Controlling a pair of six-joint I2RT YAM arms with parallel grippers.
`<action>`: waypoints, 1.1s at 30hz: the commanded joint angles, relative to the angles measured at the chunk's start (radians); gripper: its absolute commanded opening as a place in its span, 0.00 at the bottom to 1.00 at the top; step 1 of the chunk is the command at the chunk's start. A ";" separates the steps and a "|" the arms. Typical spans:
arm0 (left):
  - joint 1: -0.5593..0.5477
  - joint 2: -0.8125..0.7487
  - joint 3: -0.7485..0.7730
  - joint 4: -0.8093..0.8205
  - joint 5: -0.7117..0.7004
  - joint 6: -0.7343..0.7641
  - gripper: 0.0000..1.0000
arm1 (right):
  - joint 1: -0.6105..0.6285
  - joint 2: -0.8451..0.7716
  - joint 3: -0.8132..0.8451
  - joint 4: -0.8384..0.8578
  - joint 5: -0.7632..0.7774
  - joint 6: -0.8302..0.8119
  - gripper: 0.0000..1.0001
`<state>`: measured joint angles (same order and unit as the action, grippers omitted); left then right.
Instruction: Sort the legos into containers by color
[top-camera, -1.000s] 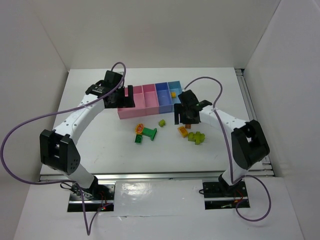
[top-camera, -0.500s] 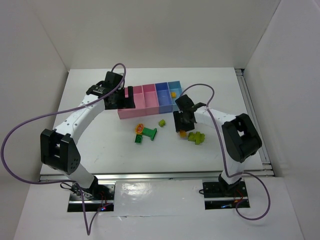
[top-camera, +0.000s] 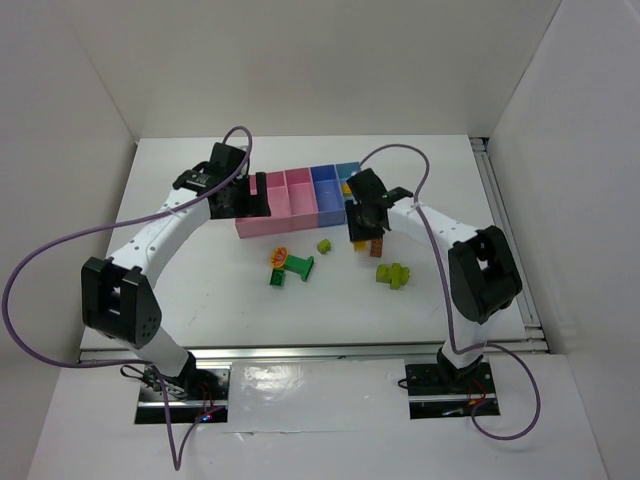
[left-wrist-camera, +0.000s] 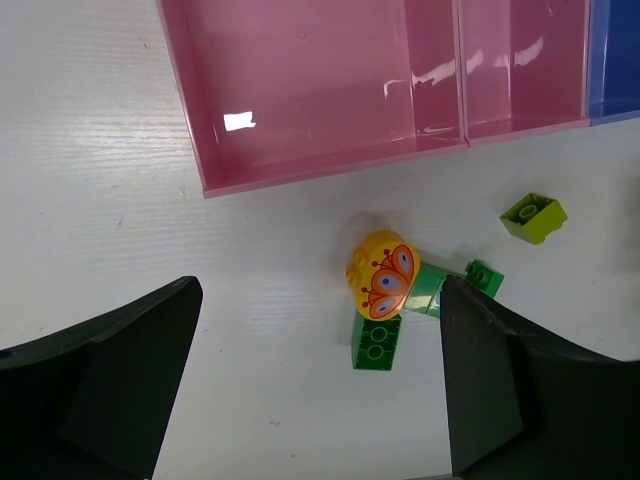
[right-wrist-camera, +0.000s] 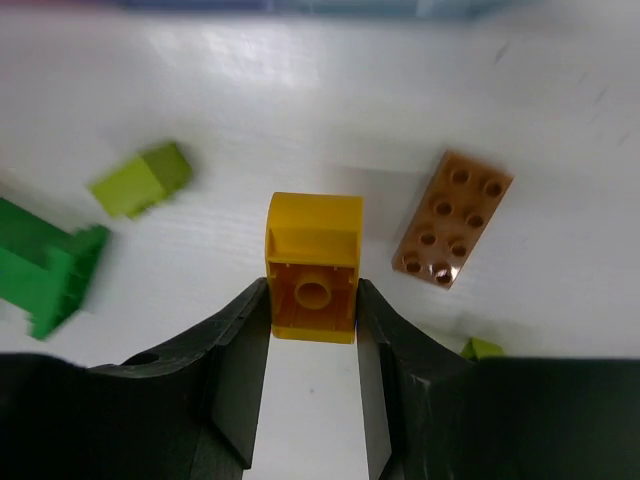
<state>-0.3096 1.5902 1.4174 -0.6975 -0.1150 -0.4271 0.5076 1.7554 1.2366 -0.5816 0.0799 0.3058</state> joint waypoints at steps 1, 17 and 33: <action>-0.002 0.017 0.026 0.016 -0.009 -0.021 1.00 | -0.026 -0.019 0.164 0.012 0.079 0.006 0.35; -0.002 0.027 0.074 -0.002 -0.006 0.037 1.00 | -0.124 0.402 0.769 -0.060 0.095 0.081 0.83; -0.002 0.008 0.012 0.018 0.003 -0.002 1.00 | 0.161 -0.008 0.069 0.161 0.021 -0.025 0.78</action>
<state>-0.3096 1.6154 1.4425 -0.6945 -0.1184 -0.4221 0.6704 1.7039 1.3167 -0.4603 0.1089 0.2977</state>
